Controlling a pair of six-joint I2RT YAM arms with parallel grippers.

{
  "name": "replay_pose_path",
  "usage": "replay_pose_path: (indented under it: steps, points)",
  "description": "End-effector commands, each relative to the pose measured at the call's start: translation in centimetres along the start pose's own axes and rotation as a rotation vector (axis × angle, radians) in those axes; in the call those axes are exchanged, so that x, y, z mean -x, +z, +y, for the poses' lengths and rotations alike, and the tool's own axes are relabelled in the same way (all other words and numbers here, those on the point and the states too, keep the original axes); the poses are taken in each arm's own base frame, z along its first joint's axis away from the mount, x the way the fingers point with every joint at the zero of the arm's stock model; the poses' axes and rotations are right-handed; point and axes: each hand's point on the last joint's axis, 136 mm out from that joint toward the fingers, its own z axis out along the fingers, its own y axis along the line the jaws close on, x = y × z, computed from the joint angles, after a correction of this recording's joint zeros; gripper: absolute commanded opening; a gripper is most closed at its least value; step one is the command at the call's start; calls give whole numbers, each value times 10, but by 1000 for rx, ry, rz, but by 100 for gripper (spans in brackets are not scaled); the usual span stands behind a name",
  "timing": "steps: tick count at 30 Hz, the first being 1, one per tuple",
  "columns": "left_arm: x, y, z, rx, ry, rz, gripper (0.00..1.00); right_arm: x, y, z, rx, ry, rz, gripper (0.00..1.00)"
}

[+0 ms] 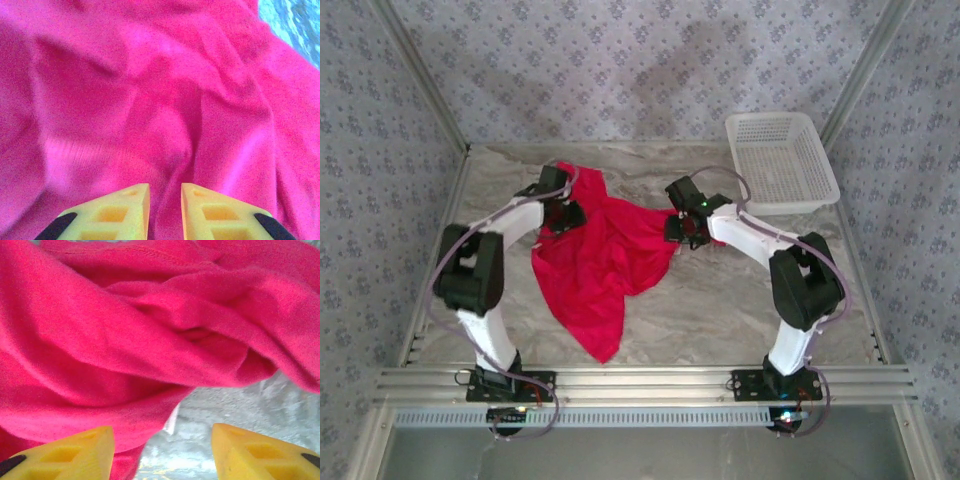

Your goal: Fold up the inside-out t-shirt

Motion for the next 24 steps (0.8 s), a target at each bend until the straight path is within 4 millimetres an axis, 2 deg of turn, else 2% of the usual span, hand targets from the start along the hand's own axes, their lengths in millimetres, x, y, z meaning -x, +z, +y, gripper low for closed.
replay_pose_path:
  steps: [1,4,8,10,12,13,14,15,17,20,22,24]
  points:
    - [-34,-25,0,-14,32,9,25,1,6,2,-54,-139,49,64]
    - [-73,-29,1,-17,40,54,29,10,20,-10,-116,-168,71,68]
    - [-114,-31,3,5,77,82,45,20,39,-31,-190,-171,92,66]
    - [-129,-24,8,12,80,92,47,28,43,-36,-198,-162,79,53]
    - [-140,-11,19,35,60,114,47,39,42,-38,-206,-161,63,24]
    - [-143,-6,29,67,52,124,45,46,36,-39,-221,-166,49,8]
    - [-144,-2,41,105,39,134,44,55,26,-39,-237,-173,28,0]
    - [-145,1,50,131,26,143,43,64,16,-41,-262,-180,6,0]
    - [-143,4,69,175,-2,165,42,87,-19,-42,-323,-202,-67,0]
    - [-140,6,87,238,-5,188,41,123,-67,-39,-376,-236,-206,0]
    - [-139,6,91,271,7,197,41,146,-86,-33,-372,-270,-291,0]
    - [-139,6,94,285,9,201,40,171,-93,-30,-378,-286,-361,0]
